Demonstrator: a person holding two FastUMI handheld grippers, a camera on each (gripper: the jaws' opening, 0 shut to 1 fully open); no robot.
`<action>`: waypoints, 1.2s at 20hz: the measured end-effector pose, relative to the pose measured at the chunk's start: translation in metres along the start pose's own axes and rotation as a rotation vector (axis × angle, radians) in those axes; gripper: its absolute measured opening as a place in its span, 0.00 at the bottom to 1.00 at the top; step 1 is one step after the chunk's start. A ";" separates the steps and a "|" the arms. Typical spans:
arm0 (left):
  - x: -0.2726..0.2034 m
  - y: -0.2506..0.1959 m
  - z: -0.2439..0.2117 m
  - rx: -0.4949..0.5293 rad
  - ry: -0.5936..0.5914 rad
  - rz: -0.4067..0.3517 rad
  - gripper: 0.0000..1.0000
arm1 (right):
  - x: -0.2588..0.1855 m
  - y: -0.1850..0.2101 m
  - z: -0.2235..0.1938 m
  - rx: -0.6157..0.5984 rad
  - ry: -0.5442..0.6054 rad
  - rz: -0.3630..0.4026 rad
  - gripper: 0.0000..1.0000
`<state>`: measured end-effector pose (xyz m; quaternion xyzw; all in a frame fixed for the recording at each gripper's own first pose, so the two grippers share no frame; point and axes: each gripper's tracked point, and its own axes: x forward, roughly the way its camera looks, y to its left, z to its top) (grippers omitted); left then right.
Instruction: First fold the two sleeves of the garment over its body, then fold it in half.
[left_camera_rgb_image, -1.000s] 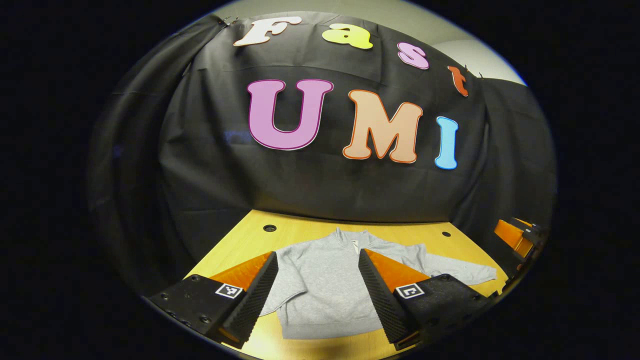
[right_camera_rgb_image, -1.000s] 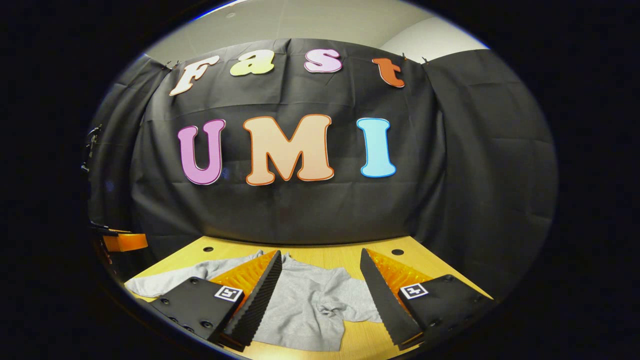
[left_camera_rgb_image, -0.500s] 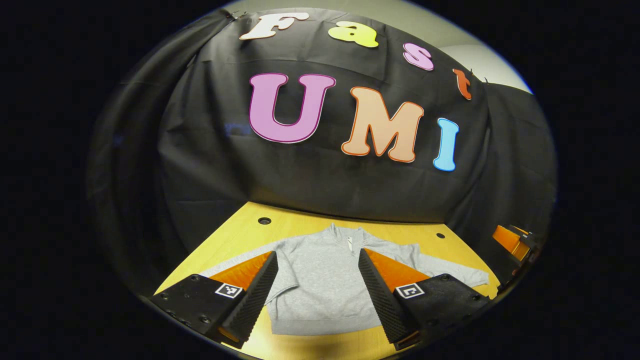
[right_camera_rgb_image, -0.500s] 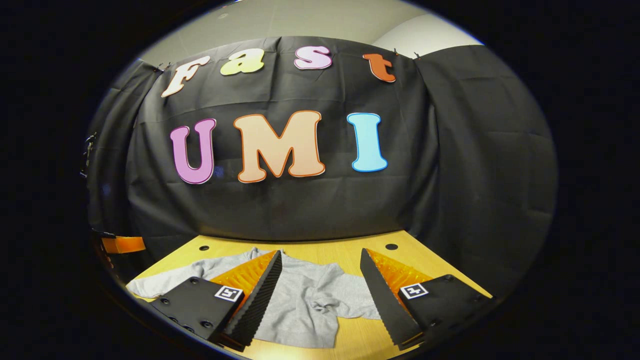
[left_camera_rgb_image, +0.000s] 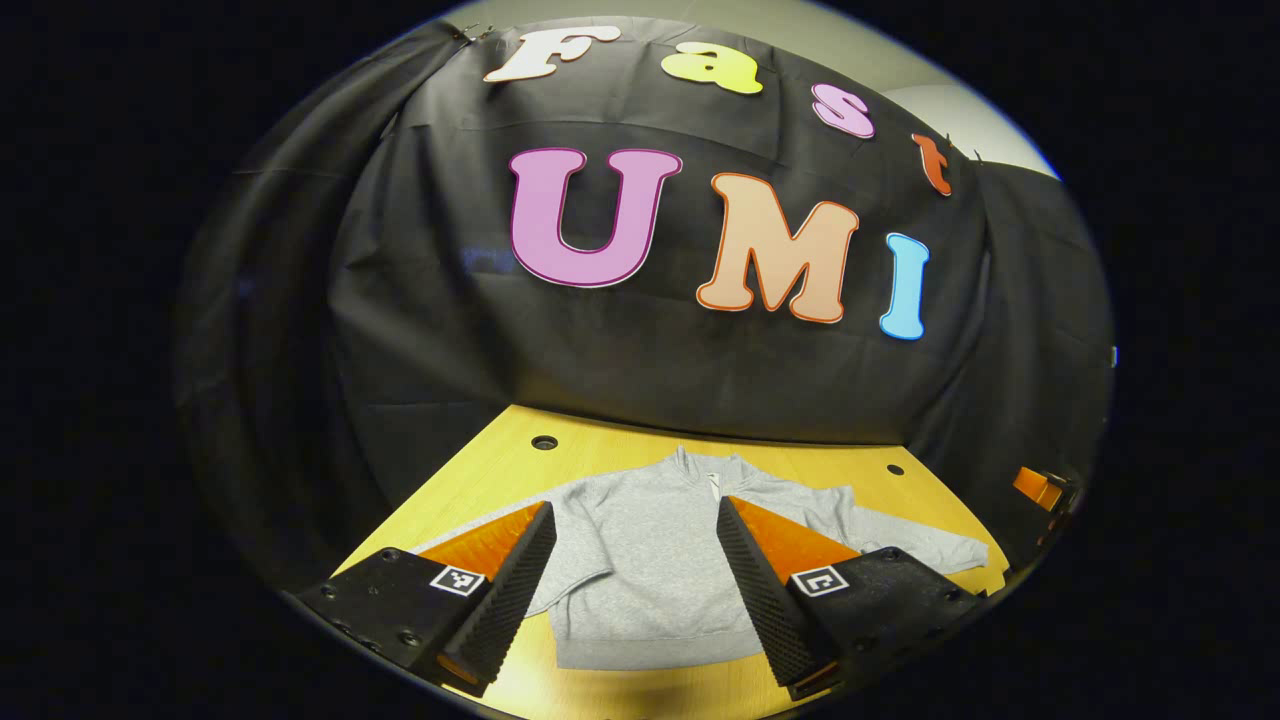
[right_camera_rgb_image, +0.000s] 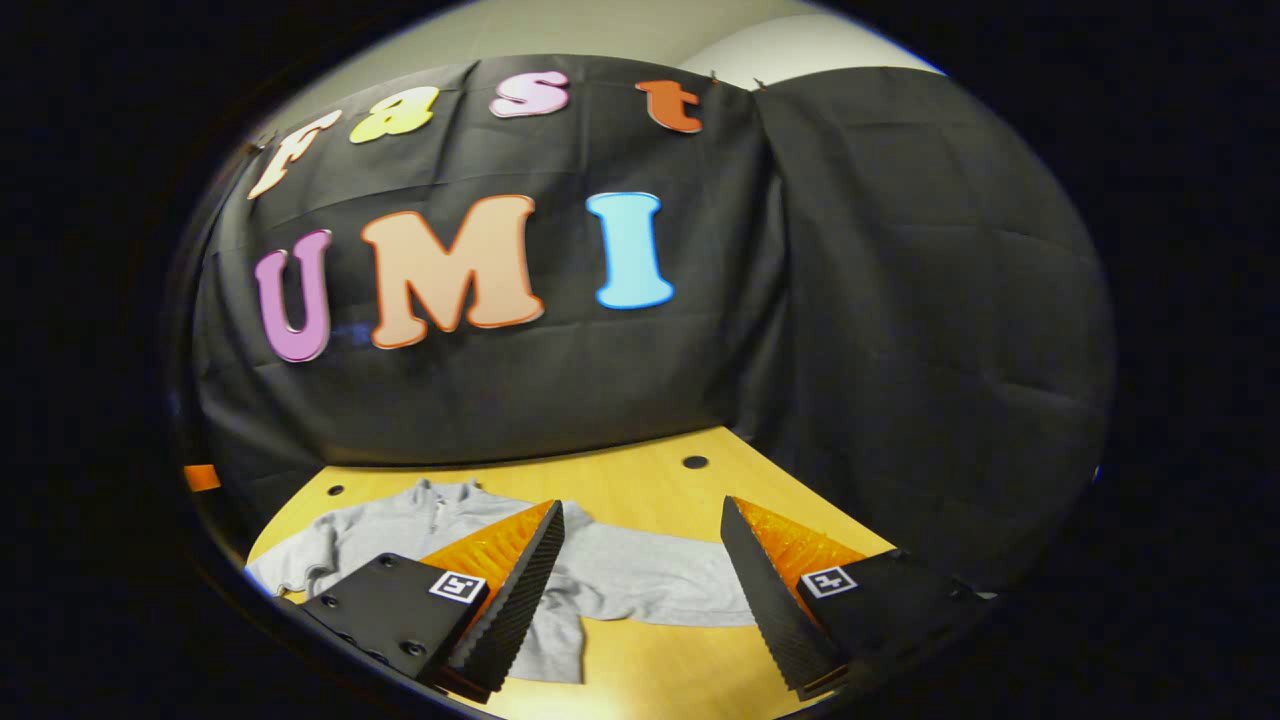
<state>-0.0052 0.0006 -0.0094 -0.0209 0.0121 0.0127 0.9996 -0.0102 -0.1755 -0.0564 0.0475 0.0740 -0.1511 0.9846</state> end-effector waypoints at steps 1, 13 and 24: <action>0.000 0.001 0.000 0.003 0.000 0.003 0.94 | 0.006 -0.021 -0.006 0.003 0.011 -0.035 0.98; -0.005 -0.001 -0.007 0.033 0.020 0.043 0.95 | 0.083 -0.167 -0.124 0.014 0.254 -0.234 0.96; -0.008 -0.021 -0.017 0.029 0.048 0.090 0.95 | 0.115 -0.201 -0.203 -0.001 0.458 -0.229 0.98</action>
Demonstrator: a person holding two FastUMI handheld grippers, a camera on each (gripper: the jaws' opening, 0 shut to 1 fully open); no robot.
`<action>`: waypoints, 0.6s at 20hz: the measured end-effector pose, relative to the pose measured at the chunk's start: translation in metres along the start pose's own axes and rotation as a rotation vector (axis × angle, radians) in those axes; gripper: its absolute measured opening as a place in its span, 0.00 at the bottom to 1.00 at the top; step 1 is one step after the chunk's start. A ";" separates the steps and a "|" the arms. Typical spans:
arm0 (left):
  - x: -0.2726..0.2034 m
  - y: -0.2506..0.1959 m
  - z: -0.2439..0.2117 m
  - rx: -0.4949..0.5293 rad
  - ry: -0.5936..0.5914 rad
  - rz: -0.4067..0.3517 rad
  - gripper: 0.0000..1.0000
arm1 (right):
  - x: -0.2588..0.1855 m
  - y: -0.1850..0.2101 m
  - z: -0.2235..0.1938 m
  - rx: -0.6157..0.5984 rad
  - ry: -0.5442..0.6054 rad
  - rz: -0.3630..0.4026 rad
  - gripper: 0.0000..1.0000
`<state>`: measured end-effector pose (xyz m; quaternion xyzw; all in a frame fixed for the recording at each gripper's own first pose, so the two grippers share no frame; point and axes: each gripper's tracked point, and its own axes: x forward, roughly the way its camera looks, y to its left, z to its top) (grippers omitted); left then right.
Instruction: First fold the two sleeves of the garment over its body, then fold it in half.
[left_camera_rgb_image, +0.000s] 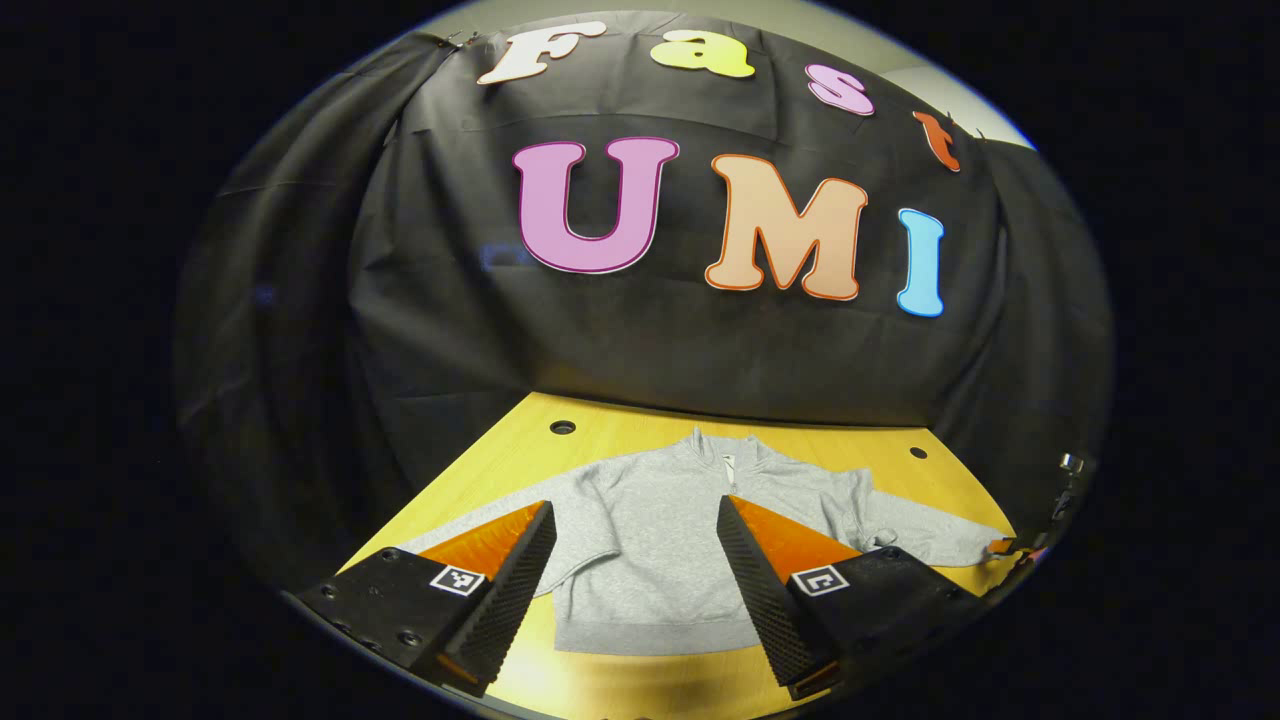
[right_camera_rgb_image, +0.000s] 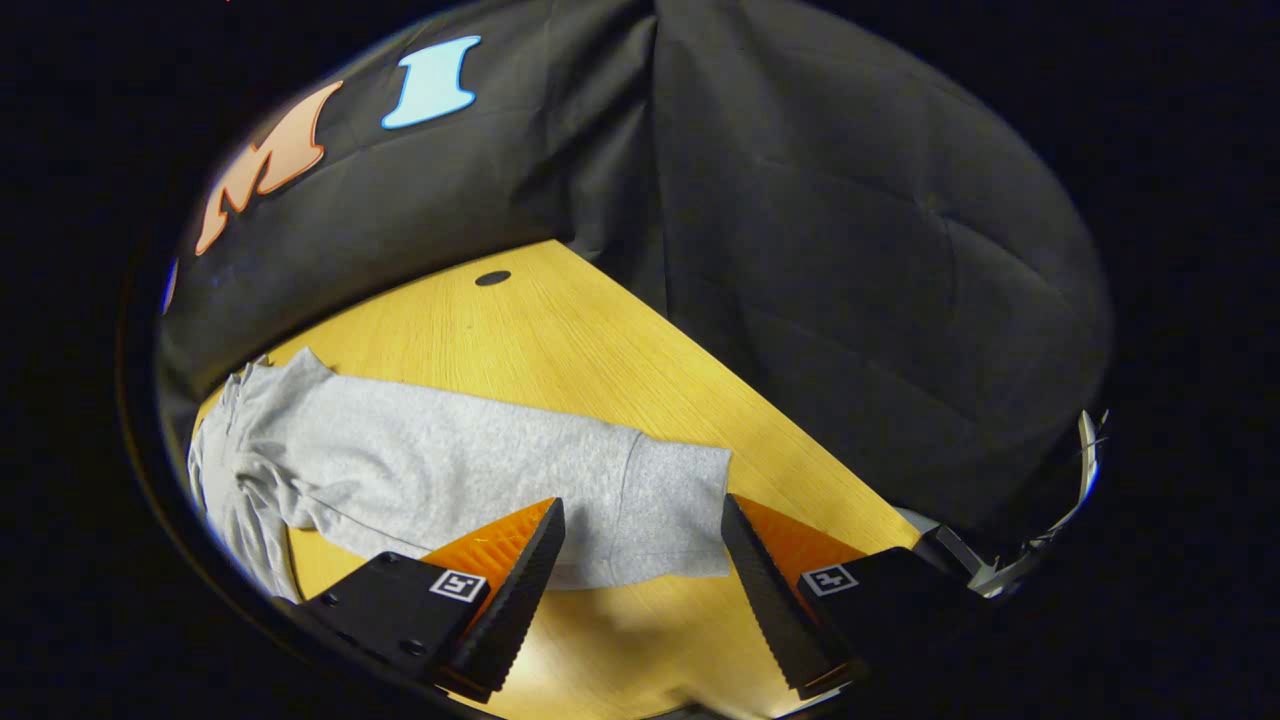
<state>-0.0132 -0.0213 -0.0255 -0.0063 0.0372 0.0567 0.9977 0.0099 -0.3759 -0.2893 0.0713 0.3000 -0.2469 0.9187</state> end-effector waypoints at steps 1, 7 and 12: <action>0.000 -0.003 -0.002 -0.001 0.001 0.003 0.95 | 0.002 0.000 -0.002 -0.004 0.014 0.006 0.98; -0.001 -0.022 -0.010 -0.009 0.005 0.007 0.95 | 0.003 0.002 -0.003 -0.006 0.027 0.045 0.83; -0.001 -0.031 -0.018 -0.026 0.016 -0.001 0.95 | 0.004 0.015 -0.003 0.031 0.054 0.078 0.27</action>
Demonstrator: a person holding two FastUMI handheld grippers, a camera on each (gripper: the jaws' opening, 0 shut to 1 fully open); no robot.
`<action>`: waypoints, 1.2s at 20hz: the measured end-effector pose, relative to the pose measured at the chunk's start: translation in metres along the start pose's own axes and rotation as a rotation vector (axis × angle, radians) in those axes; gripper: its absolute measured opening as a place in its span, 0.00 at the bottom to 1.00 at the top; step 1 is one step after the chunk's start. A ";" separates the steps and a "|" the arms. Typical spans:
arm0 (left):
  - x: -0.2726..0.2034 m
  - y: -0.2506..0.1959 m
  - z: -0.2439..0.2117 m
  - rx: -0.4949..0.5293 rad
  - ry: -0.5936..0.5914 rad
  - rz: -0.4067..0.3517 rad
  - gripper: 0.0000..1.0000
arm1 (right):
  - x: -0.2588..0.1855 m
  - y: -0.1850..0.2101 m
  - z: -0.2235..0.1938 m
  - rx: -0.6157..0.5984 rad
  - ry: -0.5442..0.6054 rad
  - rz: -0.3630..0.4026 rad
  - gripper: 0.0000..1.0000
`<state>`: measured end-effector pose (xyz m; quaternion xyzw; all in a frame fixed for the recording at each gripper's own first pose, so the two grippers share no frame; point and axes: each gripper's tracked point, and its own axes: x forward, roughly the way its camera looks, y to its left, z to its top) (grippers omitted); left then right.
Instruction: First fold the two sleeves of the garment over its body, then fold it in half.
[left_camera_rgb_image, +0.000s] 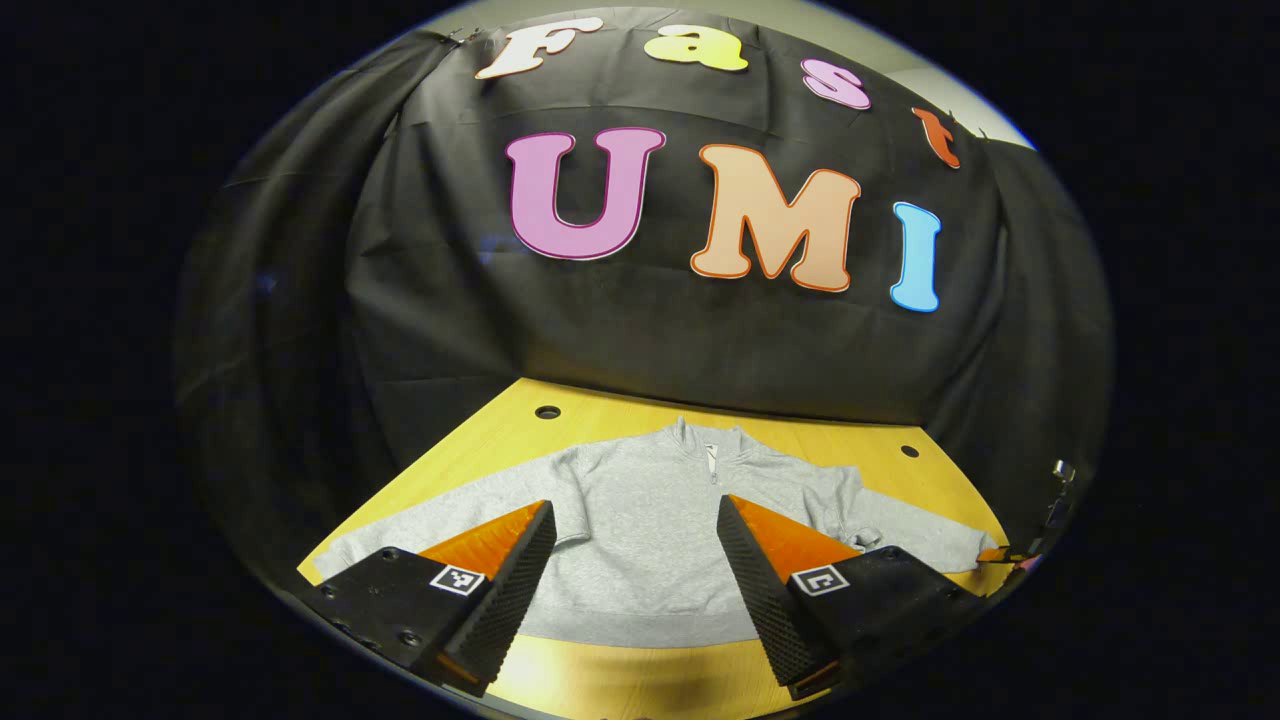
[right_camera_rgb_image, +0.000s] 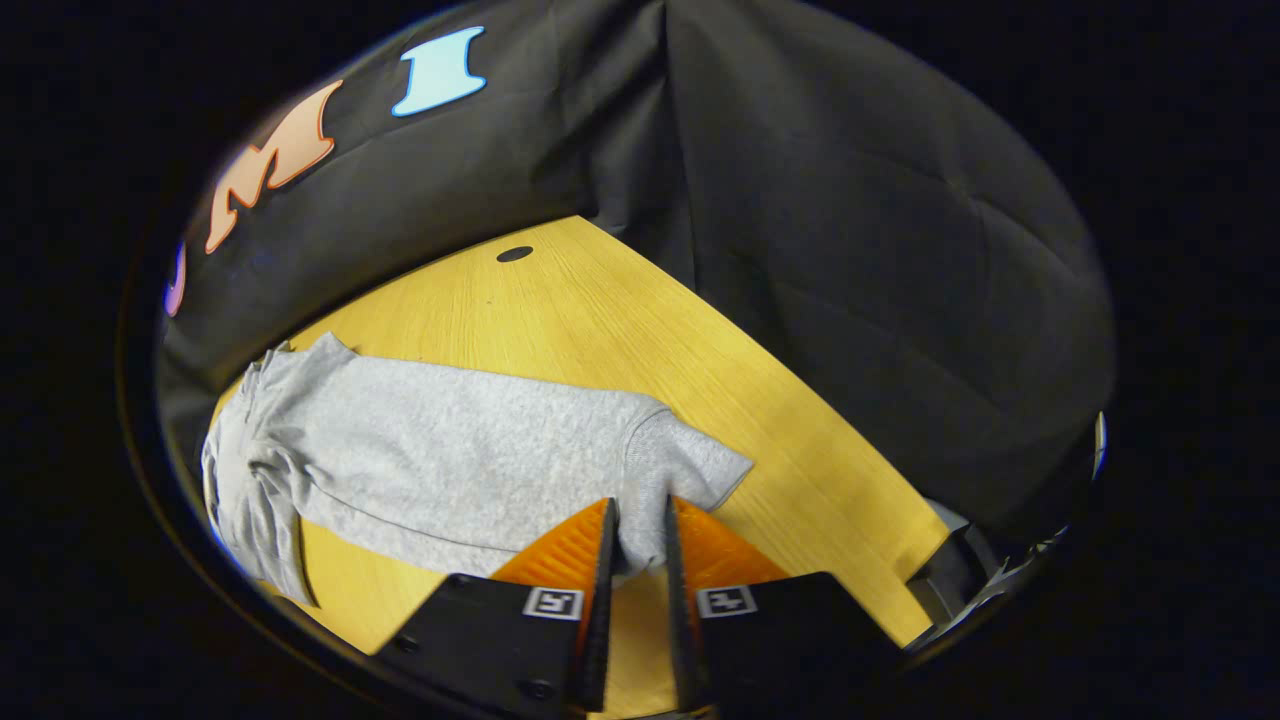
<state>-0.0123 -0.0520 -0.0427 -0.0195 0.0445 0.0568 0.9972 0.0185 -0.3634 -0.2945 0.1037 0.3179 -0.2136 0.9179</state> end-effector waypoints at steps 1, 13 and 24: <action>0.000 0.000 0.000 0.002 0.001 -0.002 0.95 | 0.001 -0.001 0.000 0.004 -0.002 -0.007 0.22; 0.000 0.033 -0.004 0.057 0.022 -0.098 0.95 | -0.054 0.051 0.031 0.021 -0.123 -0.037 0.14; 0.008 0.111 -0.011 0.050 0.069 -0.185 0.95 | -0.126 0.226 0.077 -0.046 -0.287 0.051 0.14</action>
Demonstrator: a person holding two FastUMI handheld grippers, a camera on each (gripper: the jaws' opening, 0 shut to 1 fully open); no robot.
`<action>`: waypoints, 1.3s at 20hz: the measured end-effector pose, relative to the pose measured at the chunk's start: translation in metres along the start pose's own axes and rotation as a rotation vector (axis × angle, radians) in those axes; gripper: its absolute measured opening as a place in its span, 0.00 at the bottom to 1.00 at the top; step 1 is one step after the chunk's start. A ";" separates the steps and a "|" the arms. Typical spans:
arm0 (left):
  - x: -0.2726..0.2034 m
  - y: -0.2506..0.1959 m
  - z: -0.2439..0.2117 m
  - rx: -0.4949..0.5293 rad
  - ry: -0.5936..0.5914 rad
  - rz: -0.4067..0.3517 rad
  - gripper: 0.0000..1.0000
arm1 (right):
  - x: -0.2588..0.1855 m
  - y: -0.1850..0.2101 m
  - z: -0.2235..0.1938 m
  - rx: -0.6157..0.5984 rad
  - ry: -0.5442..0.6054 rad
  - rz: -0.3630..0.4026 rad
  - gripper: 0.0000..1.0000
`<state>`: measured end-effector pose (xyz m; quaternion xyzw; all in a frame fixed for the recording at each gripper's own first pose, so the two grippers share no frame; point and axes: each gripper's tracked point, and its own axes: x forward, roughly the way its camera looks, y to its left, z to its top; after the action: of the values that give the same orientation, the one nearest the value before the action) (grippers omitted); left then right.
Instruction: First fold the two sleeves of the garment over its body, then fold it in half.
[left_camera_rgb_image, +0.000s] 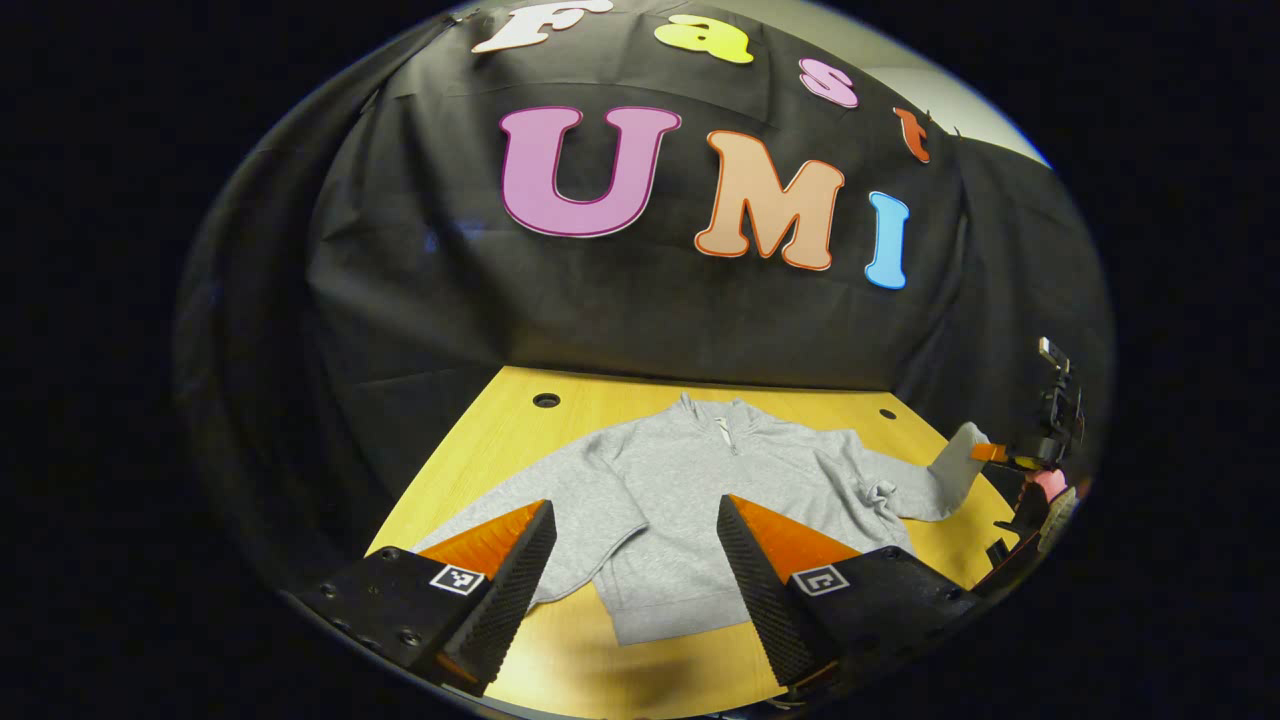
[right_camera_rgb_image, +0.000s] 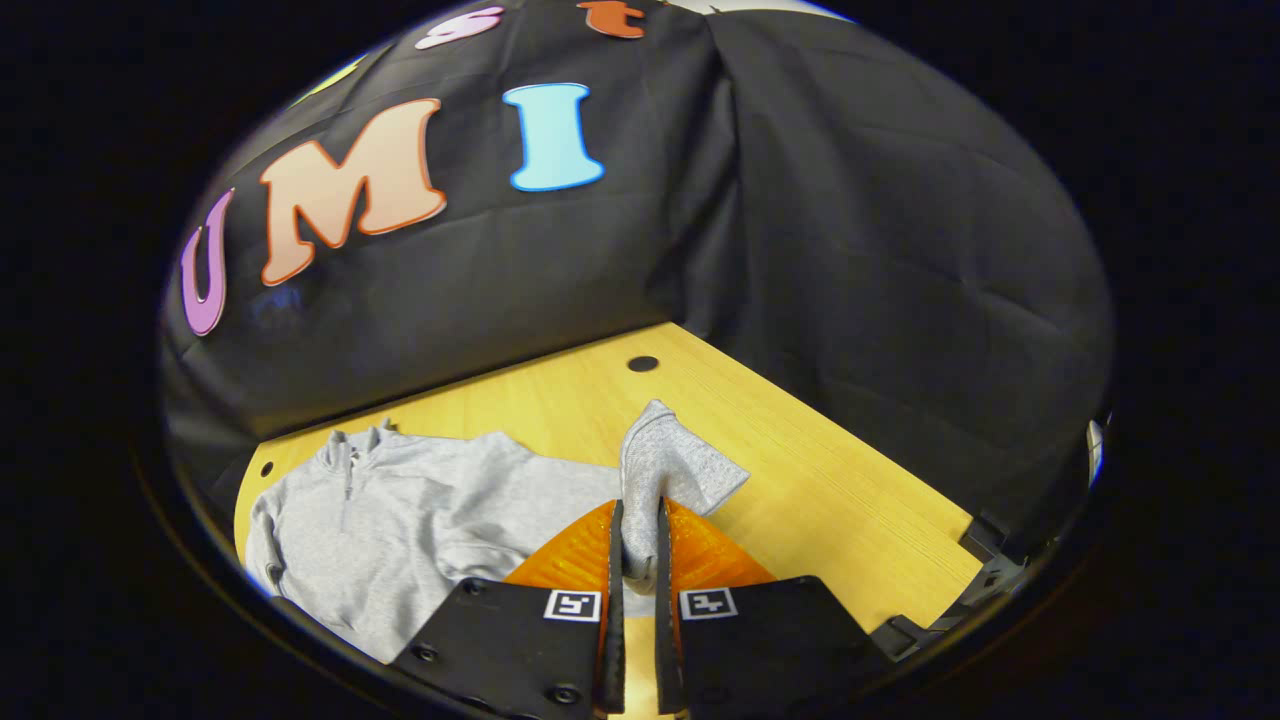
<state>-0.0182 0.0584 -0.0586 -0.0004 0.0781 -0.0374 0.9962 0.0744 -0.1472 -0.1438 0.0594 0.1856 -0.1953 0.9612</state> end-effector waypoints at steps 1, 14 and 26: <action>-0.001 0.009 -0.003 -0.003 0.004 0.001 0.95 | -0.003 0.021 0.007 -0.014 -0.013 0.023 0.14; -0.026 0.104 -0.031 -0.033 0.022 0.109 0.95 | -0.048 0.288 0.038 0.048 -0.095 0.442 0.14; -0.056 0.172 -0.098 -0.134 0.102 0.316 0.94 | -0.112 0.514 -0.076 0.120 0.164 0.957 0.14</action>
<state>-0.0757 0.2349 -0.1482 -0.0524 0.1301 0.1249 0.9822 0.1574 0.3781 -0.1499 0.2086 0.2008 0.2635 0.9202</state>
